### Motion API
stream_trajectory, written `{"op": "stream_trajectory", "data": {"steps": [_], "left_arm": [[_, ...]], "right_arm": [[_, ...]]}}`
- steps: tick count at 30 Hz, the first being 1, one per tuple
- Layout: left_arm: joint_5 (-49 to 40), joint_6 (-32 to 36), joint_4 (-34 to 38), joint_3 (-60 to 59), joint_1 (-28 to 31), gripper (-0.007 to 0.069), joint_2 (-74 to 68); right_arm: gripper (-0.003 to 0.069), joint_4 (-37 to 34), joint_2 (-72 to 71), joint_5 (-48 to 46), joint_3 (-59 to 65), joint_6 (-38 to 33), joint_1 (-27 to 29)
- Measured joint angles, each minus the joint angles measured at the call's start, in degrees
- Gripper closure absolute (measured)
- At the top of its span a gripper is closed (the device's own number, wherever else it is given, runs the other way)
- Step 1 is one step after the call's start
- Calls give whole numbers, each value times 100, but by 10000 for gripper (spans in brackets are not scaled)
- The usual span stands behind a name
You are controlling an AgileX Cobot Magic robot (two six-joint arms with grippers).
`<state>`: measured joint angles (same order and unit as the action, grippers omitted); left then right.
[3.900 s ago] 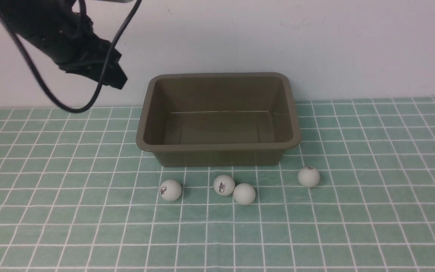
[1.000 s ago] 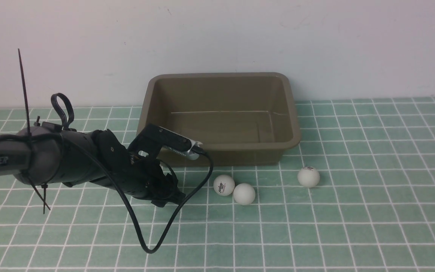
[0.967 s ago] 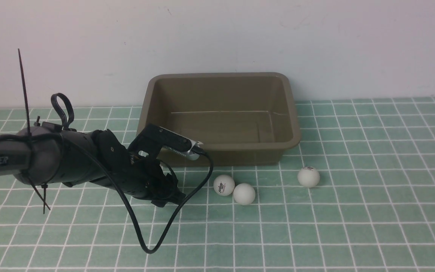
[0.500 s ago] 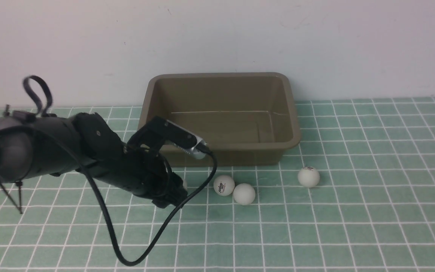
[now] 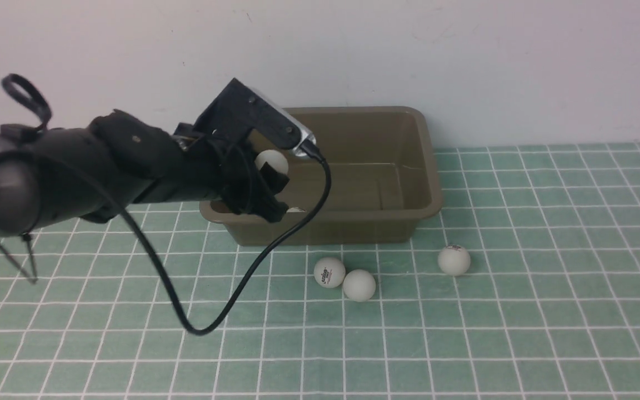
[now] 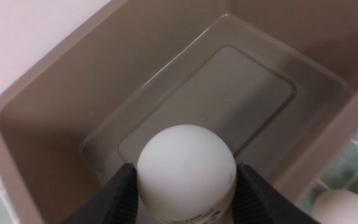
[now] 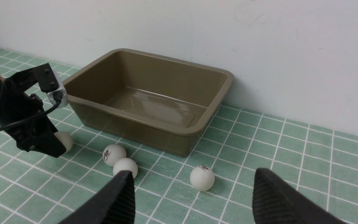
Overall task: Put the table tennis balls in the box on the green coffee tablecloth.
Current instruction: 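Drop the ball into the bin, then reach for and grasp a ping pong ball on the table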
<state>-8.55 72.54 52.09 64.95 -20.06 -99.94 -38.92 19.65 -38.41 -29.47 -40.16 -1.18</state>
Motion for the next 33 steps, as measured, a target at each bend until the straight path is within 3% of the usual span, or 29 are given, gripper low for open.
{"op": "stream_trajectory", "data": {"steps": [4, 11, 19, 22, 26, 29, 33], "left_arm": [[0, 237, 82, 328, 0, 263, -364], [-26, 146, 690, 812, 127, 150, -683], [-1413, -101, 624, 831, 527, 199, -147], [-2170, -584, 5, 835, 748, 241, 251], [-2851, -1714, -1610, 835, 1034, 261, 814], [-3294, -2538, -2384, 835, 1080, 262, 1090], [-4260, -3048, -2603, 835, 1037, 262, 1189]], "right_arm": [[198, 0, 6, -63, 0, 0, 0], [198, 0, 17, -208, 0, 0, 0], [198, 0, 17, -208, 0, -111, 0], [198, 0, 17, -208, 0, -329, 0], [198, 0, 17, -208, 0, -468, 0], [198, 0, 17, -208, 0, -480, 0], [198, 0, 17, -202, 0, -507, 0]]}}
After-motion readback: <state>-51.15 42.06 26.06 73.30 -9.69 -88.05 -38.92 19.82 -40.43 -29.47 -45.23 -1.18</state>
